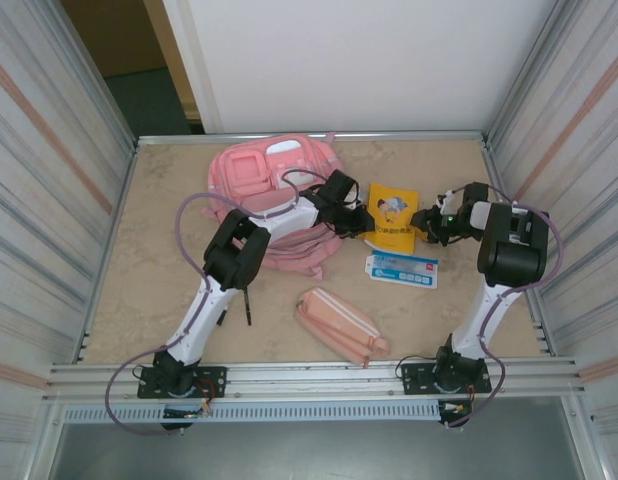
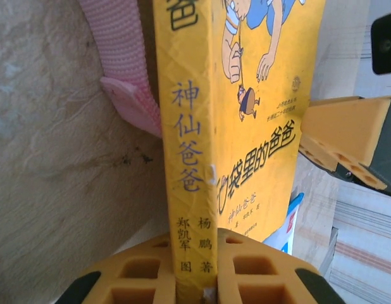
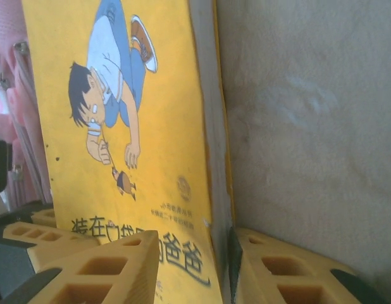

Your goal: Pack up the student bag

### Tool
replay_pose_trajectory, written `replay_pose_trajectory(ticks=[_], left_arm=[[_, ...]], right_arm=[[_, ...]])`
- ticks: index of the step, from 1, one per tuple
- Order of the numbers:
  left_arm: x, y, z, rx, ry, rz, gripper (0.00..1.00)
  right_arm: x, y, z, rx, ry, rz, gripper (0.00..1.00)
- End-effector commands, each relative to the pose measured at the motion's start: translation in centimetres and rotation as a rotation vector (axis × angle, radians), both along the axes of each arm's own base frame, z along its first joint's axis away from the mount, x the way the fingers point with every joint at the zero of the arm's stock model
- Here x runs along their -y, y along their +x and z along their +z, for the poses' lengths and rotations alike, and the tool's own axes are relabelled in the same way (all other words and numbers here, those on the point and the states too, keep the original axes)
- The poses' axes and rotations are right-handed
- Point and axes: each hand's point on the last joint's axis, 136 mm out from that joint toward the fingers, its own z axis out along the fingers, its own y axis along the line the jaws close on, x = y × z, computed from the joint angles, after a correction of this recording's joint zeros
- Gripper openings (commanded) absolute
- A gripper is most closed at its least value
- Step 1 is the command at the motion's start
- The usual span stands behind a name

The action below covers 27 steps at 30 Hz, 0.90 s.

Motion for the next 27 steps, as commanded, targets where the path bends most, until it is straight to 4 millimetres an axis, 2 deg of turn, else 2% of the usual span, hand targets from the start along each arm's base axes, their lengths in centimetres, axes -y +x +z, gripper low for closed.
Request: replay_pose_trajectory(ticks=[1, 5, 10, 12, 16, 19, 21, 24, 27], left_arm=[[0.8, -0.5, 8.3, 0.23, -0.066, -0.02, 0.03], [0.0, -0.4, 13.0, 0.409, -0.047, 0.011, 0.0], [-1.4, -0.7, 18.8, 0.544, -0.081, 0.044, 0.0], [-2.4, -0.8, 20.4, 0.588, -0.076, 0.073, 0.0], [-5.4, -1.0, 23.1, 0.671, -0.072, 0.173, 0.0], [-8.3, -1.5, 24.0, 0.662, -0.101, 0.271, 0.0], [-10.4, -2.0, 23.9, 0.629, -0.127, 0.336, 0.0], [-13.4, -3.1, 23.7, 0.593, -0.148, 0.4, 0.0], [-15.5, -4.7, 23.1, 0.55, -0.173, 0.45, 0.0]], right_arm=[[1.5, -0.9, -0.8, -0.022, -0.041, -0.166, 0.41], [2.2, -1.3, 1.4, 0.048, -0.076, -0.225, 0.47], [1.8, -2.0, 5.6, 0.137, -0.079, -0.244, 0.51], [1.0, -2.6, 7.4, 0.163, -0.06, -0.247, 0.53], [-2.5, -4.7, 11.3, 0.188, -0.024, -0.205, 0.59], [-5.3, -6.2, 14.2, 0.256, -0.039, -0.153, 0.65], [-6.9, -7.4, 16.0, 0.311, -0.054, -0.124, 0.78], [-9.5, -9.3, 18.8, 0.39, -0.032, -0.051, 0.88], [-12.3, -10.7, 19.9, 0.365, 0.051, -0.025, 0.96]])
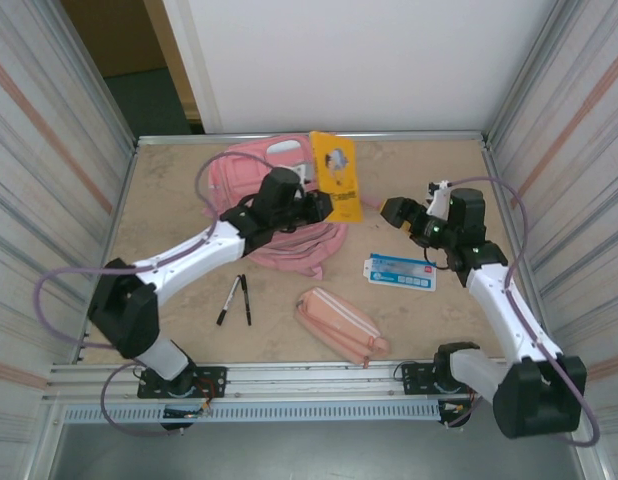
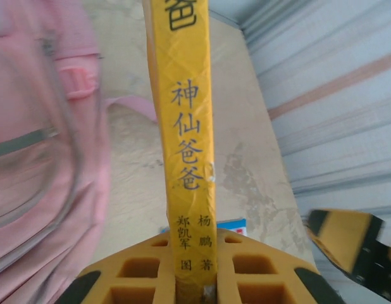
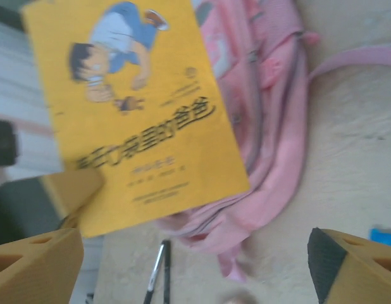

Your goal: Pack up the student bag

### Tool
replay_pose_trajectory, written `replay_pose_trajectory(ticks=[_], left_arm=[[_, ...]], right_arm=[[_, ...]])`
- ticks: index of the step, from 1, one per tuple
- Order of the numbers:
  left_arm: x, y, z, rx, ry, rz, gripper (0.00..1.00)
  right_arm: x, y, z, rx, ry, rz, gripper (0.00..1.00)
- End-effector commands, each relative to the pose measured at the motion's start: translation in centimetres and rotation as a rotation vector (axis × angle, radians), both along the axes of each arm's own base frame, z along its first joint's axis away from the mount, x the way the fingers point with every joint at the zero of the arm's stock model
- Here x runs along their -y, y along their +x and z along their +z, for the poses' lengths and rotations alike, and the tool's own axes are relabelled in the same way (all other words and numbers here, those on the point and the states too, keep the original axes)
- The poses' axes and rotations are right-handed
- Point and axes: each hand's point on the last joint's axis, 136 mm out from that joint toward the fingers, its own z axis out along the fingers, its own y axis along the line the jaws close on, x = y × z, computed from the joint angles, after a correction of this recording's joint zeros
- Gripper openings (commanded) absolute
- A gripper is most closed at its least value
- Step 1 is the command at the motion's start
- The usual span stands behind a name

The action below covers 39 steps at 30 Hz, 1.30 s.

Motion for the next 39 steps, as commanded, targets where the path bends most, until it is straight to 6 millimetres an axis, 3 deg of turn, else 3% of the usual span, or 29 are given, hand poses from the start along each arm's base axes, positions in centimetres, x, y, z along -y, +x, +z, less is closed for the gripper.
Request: replay_pose_trajectory(ticks=[1, 3, 8, 10, 16, 21, 24, 29, 32, 39], left_arm=[[-1.7, -0.8, 5.2, 0.084, -0.179, 0.076, 0.0], [-2.4, -1.9, 5.0, 0.061, -0.193, 0.075, 0.0], [-3.8, -4.0, 4.5, -0.003, -0.262, 0.095, 0.0], [-3.9, -4.5, 4.8, -0.025, -0.31, 0.101, 0.0], [-2.4, -6.8, 5.7, -0.12, -0.416, 0.05, 0.0], [-1.1, -8.7, 6.3, -0.151, -0.478, 0.033, 0.0], [-1.3, -8.9, 6.1, -0.165, -0.501, 0.064, 0.0], [-1.4, -9.1, 5.3, -0.192, -0.516, 0.075, 0.0], [-2.0, -8.8, 4.3, -0.205, -0.516, 0.119, 0.0], [-3.0, -8.4, 3.3, -0.203, -0.519, 0.179, 0.0]], right_arm=[[-2.3, -1.9, 0.2, -0.081, 0.088, 0.003, 0.97], [-4.1, -2.8, 0.4, -0.106, 0.127, -0.006, 0.97], [-6.6, -4.4, -1.5, -0.227, 0.214, -0.183, 0.98], [-8.3, -4.6, -1.0, -0.224, 0.307, -0.173, 0.98], [-10.1, -3.9, -1.5, -0.338, 0.429, -0.255, 0.99], [-11.5, -2.9, -0.7, -0.344, 0.536, -0.27, 0.99], [-11.4, -2.7, -0.5, -0.327, 0.595, -0.309, 0.92], [-10.5, -2.5, 1.5, -0.22, 0.554, -0.333, 0.64], [-10.3, -2.7, 3.1, -0.169, 0.53, -0.308, 0.58], [-11.0, -3.1, 3.7, -0.15, 0.493, -0.26, 0.49]])
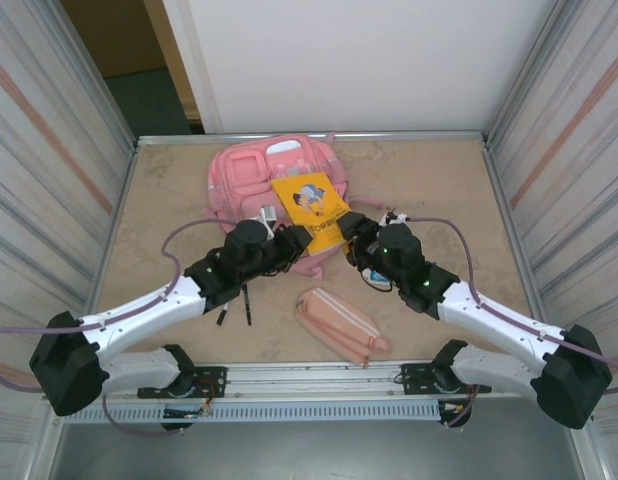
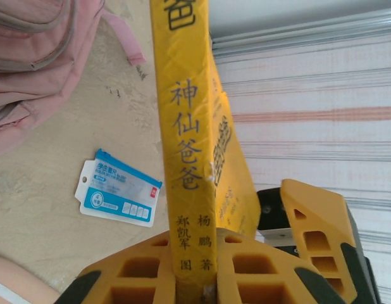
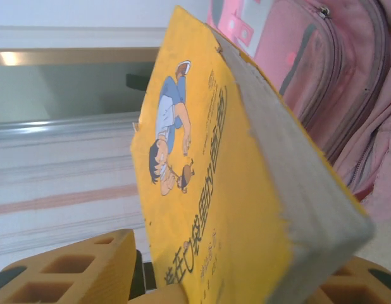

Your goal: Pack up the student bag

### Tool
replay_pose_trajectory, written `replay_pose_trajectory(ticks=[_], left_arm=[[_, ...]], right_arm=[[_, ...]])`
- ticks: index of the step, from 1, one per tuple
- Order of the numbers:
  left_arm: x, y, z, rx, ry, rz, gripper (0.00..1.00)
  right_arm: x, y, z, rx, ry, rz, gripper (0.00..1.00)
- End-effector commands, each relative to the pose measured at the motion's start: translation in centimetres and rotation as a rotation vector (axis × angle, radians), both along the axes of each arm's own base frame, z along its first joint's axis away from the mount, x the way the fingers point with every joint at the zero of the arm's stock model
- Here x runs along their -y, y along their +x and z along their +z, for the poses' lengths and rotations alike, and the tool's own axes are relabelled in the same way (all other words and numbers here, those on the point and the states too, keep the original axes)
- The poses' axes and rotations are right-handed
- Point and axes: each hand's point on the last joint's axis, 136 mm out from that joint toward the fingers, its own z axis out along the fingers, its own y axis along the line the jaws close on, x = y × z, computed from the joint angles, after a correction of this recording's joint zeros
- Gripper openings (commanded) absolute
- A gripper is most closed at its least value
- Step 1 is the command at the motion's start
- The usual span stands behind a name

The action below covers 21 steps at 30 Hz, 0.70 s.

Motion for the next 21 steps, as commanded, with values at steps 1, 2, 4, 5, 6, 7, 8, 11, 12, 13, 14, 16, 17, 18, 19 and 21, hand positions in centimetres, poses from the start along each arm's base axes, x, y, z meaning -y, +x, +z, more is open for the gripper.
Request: replay_pose_trajectory(ticks=[1, 2, 4, 5, 6, 7, 8, 11, 12, 13, 14, 16, 17, 18, 19, 21], left_arm=[[-0.4, 0.2, 3.1, 0.075, -0.076, 0.031, 0.0], [-0.4, 0.2, 2.9, 0.072, -0.072, 0.034, 0.0], [-0.3, 0.3, 2.5, 0.057, -0.074, 0.038, 0.0], [-0.2, 0.3, 2.5, 0.05, -0.08, 0.037, 0.0], [0.0, 0.3, 2.3, 0.044, -0.085, 0.032, 0.0], [0.2, 0.3, 2.3, 0.041, -0.089, 0.025, 0.0], [0.5, 0.3, 2.2, 0.034, -0.091, 0.014, 0.0], [1.0, 0.2, 1.7, 0.005, -0.108, 0.0, 0.0], [1.1, 0.2, 1.4, -0.006, -0.117, -0.002, 0.0], [1.3, 0.2, 1.3, -0.014, -0.127, -0.003, 0.0], [1.4, 0.2, 1.2, -0.018, -0.133, -0.008, 0.0], [1.6, 0.1, 1.2, -0.015, -0.13, -0.02, 0.0], [1.7, 0.1, 1.2, -0.014, -0.127, -0.025, 0.01], [1.8, 0.0, 1.2, -0.016, -0.125, -0.03, 0.02], [1.9, 0.0, 1.0, -0.024, -0.124, -0.03, 0.04], [2.0, 0.0, 0.8, -0.031, -0.128, -0.032, 0.04]], right_arm=[[-0.3, 0.0, 3.1, 0.089, 0.012, 0.008, 0.47], [-0.3, 0.1, 3.2, 0.095, 0.013, 0.008, 0.44], [-0.4, 0.0, 3.3, 0.105, 0.016, 0.012, 0.36], [-0.4, 0.1, 3.6, 0.121, 0.017, 0.012, 0.31], [-0.3, 0.1, 3.9, 0.134, 0.011, 0.011, 0.28], [-0.2, 0.0, 4.2, 0.149, 0.001, 0.011, 0.24], [0.0, 0.1, 4.5, 0.162, -0.011, 0.004, 0.19], [0.4, 0.2, 5.1, 0.204, -0.054, -0.007, 0.13], [0.5, 0.2, 5.3, 0.217, -0.069, -0.009, 0.11], [0.9, 0.1, 6.1, 0.245, -0.073, -0.013, 0.07], [1.0, 0.0, 6.5, 0.261, -0.08, -0.016, 0.03], [1.3, 0.0, 6.7, 0.277, -0.097, -0.021, 0.0], [1.3, 0.0, 6.9, 0.291, -0.1, -0.02, 0.0], [1.2, 0.0, 7.0, 0.304, -0.103, -0.016, 0.0], [1.2, 0.0, 7.3, 0.32, -0.106, -0.011, 0.0], [1.2, -0.1, 7.5, 0.342, -0.124, -0.004, 0.0]])
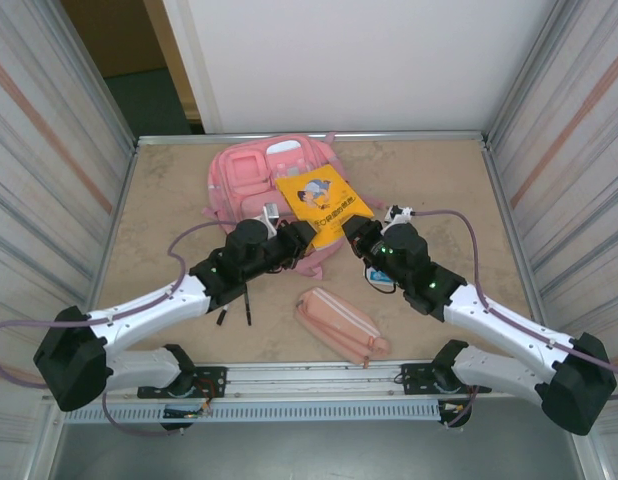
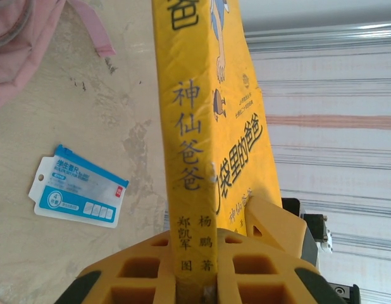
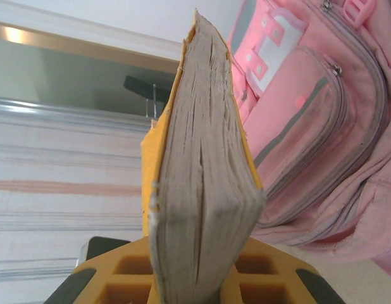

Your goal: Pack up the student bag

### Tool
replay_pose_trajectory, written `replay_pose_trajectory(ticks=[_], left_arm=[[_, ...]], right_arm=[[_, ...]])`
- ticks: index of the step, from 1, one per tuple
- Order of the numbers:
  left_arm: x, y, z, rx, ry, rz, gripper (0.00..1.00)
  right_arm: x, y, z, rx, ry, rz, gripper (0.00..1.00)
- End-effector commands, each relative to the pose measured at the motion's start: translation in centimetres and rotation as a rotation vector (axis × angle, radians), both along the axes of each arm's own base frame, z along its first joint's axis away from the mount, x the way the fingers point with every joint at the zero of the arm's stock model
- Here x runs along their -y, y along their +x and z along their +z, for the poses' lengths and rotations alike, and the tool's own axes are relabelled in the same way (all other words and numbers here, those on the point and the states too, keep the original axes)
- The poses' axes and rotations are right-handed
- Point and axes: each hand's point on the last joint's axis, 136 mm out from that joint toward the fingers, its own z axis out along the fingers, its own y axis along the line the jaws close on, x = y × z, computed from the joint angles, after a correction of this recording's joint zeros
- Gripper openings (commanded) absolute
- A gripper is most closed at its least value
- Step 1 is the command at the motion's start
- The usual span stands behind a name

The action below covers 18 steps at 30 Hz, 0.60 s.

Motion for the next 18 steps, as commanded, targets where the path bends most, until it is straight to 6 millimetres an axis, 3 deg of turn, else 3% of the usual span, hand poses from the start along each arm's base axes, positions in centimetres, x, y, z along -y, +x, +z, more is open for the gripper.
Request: replay_pose_trajectory(ticks=[1, 5, 10, 13, 18], left_arm=[[0.7, -0.4, -0.6, -0.013, -0.004, -0.03, 0.04], [0.8, -0.3, -0.6, -0.009, -0.001, -0.033, 0.06], [1.1, -0.5, -0.5, 0.053, 0.053, -0.07, 0.24], [0.6, -0.4, -1.6, 0.044, 0.096, -0.058, 0.44], [-1.3, 0.1, -3.7, 0.034, 0.166, -0.068, 0.52]], right_arm=[[0.0, -0.1, 5.8, 0.186, 0.023, 0.015, 0.0], [0.0, 0.1, 5.8, 0.188, 0.021, 0.031, 0.0], [0.6, 0.3, 5.3, 0.182, -0.009, 0.025, 0.0], [1.5, 0.4, 5.3, 0.179, -0.022, 0.008, 0.0], [3.1, 0.9, 4.7, 0.166, -0.068, -0.01, 0.0]])
